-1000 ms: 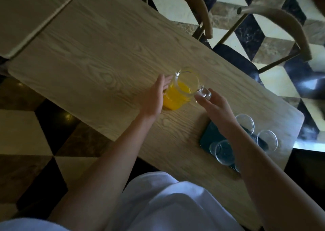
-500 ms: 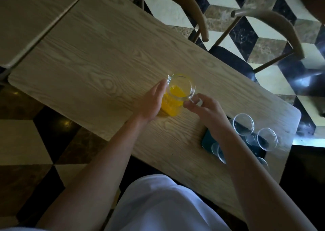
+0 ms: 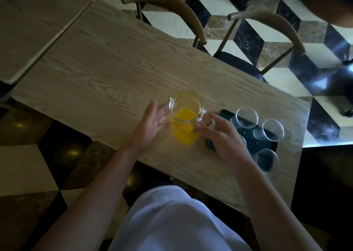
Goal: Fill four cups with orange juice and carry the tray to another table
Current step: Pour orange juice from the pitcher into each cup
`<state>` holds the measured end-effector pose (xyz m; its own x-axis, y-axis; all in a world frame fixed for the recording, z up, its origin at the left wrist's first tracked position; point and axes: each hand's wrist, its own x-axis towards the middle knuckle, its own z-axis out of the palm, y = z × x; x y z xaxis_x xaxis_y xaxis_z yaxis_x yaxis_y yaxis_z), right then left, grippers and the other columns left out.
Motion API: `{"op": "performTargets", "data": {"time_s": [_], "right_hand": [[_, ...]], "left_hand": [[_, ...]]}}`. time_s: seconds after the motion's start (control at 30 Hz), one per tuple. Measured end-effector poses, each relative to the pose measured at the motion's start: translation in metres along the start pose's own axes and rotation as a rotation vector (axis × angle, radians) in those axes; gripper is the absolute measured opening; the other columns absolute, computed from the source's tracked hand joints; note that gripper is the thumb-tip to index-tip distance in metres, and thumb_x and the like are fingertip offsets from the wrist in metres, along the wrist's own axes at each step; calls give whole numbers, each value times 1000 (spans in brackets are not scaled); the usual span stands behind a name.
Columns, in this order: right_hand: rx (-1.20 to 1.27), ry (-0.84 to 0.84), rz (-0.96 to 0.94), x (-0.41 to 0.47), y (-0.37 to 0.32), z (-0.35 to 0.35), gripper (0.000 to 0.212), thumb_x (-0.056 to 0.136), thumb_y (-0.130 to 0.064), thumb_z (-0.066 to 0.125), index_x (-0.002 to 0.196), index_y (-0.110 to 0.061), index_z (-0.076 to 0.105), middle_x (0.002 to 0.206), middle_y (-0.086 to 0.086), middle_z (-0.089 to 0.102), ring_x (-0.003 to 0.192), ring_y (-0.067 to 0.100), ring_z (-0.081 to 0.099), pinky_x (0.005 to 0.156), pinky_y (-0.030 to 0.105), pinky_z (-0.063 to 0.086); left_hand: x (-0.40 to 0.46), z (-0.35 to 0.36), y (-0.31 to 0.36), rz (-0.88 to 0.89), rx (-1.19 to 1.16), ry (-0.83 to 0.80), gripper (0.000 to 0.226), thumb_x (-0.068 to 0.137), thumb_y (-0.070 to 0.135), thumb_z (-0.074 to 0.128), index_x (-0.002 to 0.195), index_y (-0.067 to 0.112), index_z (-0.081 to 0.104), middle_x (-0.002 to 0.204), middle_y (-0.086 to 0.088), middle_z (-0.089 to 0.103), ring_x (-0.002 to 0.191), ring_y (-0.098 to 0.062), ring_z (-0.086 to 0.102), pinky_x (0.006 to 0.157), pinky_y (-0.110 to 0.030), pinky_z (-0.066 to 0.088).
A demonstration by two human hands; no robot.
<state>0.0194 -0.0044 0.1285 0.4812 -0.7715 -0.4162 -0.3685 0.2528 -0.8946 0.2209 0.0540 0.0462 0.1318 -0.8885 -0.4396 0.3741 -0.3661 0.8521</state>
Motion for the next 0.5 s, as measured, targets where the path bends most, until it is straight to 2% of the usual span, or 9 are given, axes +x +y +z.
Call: {"op": "performTargets", "data": {"time_s": [0.1,0.17,0.23,0.3,0.4,0.5], "right_hand": [[39,28,-52,-35,-1,-4,45,82,-48,73,91,-5,64,98,26,66,88,44,63,87,61,48],[78,56,-81,-58,-1,-10,47,78,-53,75,85,-8,63,98,30,63,91,49,60,88,64,47],[105,88,-116,-83,0,-18,48,76,-57,74,83,-11,64,92,23,66,89,46,60,79,54,47],[139,121,-149,-108,5,-29,45,76,-57,73,82,-12,67,84,10,70,85,37,63,78,44,43],[200,162,-205,-148,19,-45,33,82,-46,73,84,-14,70,82,-2,72,79,11,67,74,24,46],[277,206,-259,-181,37,-57,15,87,-32,73,78,-21,70,77,-5,71,73,3,66,65,9,45]], "left_hand": [[-25,18,-3,9,-59,-2,78,89,71,17,132,25,63,140,-2,66,134,-18,58,102,-41,39],[-42,33,-1,25,-90,-30,80,91,70,13,128,27,69,136,-2,69,132,-20,60,103,-44,40],[-61,53,-1,49,-97,-67,80,92,68,10,122,32,75,134,-2,70,131,-22,61,102,-44,41],[-78,73,-4,71,-91,-98,78,92,67,13,123,30,75,136,-4,69,132,-24,60,103,-44,41],[-99,99,-15,92,-99,-128,79,90,68,27,137,15,61,144,-14,61,137,-31,55,115,-54,35],[-115,129,-26,81,-50,-205,83,82,76,50,134,12,61,143,-14,63,136,-30,55,116,-55,34]]}}
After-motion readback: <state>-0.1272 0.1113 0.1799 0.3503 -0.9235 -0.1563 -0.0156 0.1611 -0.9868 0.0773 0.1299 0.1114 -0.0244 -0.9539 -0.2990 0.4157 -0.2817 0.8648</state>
